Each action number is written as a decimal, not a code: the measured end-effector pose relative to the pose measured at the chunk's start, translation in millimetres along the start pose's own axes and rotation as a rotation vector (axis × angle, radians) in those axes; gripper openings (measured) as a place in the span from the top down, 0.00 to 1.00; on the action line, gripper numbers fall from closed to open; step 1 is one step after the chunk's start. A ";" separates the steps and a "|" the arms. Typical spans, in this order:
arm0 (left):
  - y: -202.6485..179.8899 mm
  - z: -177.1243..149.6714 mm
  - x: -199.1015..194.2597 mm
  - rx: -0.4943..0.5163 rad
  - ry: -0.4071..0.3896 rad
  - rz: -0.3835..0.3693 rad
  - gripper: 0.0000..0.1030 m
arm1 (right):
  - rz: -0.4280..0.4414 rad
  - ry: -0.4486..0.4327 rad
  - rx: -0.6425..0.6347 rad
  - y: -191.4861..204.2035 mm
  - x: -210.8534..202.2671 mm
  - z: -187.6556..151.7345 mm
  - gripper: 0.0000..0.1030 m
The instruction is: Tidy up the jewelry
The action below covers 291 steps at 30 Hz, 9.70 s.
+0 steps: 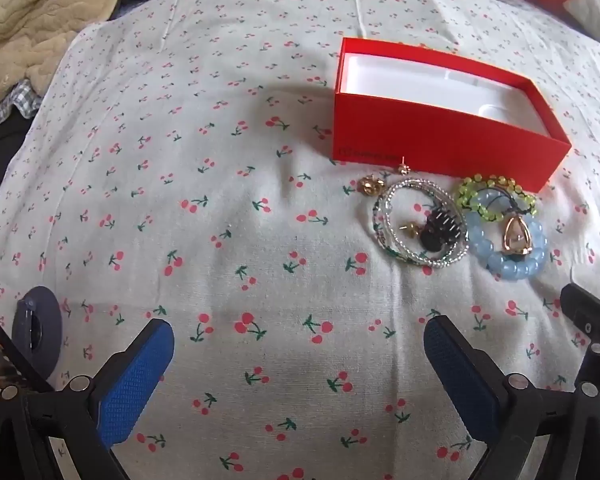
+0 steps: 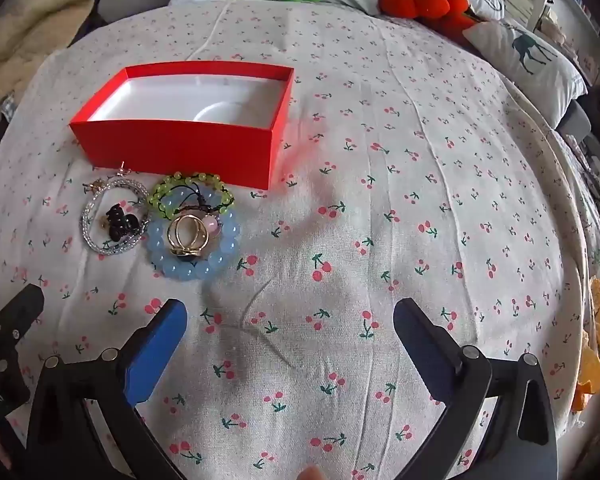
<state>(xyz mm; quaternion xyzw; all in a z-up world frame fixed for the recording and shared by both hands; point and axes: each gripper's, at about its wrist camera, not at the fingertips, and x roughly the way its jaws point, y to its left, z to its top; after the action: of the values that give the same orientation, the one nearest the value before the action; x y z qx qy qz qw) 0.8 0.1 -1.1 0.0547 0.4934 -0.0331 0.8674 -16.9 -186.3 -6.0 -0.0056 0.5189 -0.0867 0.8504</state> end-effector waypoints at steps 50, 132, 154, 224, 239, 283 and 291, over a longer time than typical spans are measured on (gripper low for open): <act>15.0 -3.3 10.7 -0.058 0.049 -0.001 0.00 | 0.040 0.042 0.037 6.6 -8.4 4.6 0.00; 6.8 72.1 56.5 -0.078 0.182 -0.474 0.84 | 0.445 0.284 0.194 -11.9 49.3 85.4 0.70; -14.2 74.5 57.2 0.006 0.128 -0.336 0.98 | 0.432 0.236 0.135 -10.4 41.7 90.4 0.94; -22.8 128.0 30.6 0.006 -0.066 -0.279 0.34 | 0.467 0.103 0.146 -33.1 11.2 143.1 0.62; 11.0 75.0 26.3 -0.017 0.028 -0.229 0.12 | 0.403 0.125 0.068 -36.5 -8.9 105.2 0.43; -14.9 44.8 60.5 0.019 0.067 -0.194 1.00 | 0.259 0.314 0.078 -25.2 48.9 76.8 0.43; -6.3 40.8 54.0 0.017 0.068 -0.190 1.00 | 0.240 0.295 0.052 -2.9 60.9 82.8 0.44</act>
<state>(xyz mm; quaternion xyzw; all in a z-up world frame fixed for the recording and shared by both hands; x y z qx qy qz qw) 62.4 -11.6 -27.3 0.0162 0.5253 -0.1175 0.8426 83.0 -205.2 -21.2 0.0913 0.6324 0.0021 0.7692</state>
